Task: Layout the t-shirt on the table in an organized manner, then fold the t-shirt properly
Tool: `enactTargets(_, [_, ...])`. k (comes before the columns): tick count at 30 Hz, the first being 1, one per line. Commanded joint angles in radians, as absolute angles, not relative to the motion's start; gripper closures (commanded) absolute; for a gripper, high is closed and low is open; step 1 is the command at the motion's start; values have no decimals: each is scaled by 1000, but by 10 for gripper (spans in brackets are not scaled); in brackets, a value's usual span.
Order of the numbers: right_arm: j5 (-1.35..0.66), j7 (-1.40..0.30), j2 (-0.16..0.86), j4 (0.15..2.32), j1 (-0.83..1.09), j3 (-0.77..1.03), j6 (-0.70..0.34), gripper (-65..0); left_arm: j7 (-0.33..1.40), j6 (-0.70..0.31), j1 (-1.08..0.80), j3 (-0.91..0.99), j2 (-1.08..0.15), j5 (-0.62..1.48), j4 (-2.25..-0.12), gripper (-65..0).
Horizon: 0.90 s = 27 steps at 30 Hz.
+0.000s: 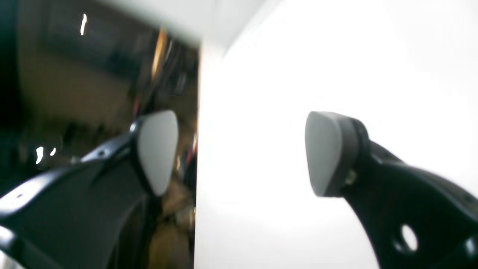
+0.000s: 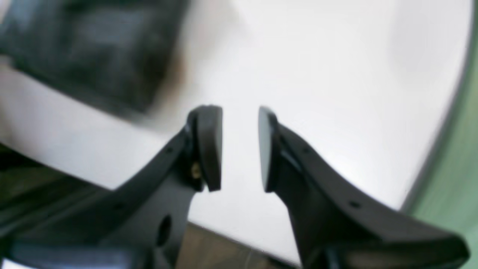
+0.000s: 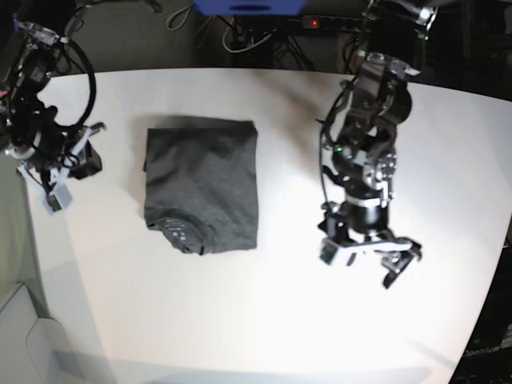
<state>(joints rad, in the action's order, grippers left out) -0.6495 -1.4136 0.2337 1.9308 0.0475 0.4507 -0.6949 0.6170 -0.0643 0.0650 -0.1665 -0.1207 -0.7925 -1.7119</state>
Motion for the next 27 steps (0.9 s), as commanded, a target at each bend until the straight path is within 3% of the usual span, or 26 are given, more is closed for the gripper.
enactTargets(1, [-668, -1396, 231, 1957, 19, 430, -698, -144, 599, -56, 48, -117, -133, -800, -1745, -470])
enactTargets(3, [-668, -1396, 205, 1960, -13, 387, -698, -143, 599, -59, -10, -13, -143, -799, -1781, -362])
enactTargets(8, [-668, -1396, 148, 1960, -56, 265, -698, -102, 601, -182, -130, 200, -122, -799, -1865, -25])
enactTargets(9, [-668, -1396, 139, 1960, -61, 243, -698, -81, 607, -206, -153, 239, -101, -799, -1883, 0])
enactTargets(14, [-667, -1396, 113, 1960, -59, 151, -698, -7, 697, -314, -248, 355, -33, -769, -1977, 0])
enactTargets(18, [-667, -1382, 143, 1968, -15, 136, -698, 0, 768, -403, -371, 369, 8, -705, -2022, -2])
enactTargets(27, [-668, -1345, 268, 2018, 171, 140, -698, 0, 684, -412, -665, 308, 73, -596, -2025, -1])
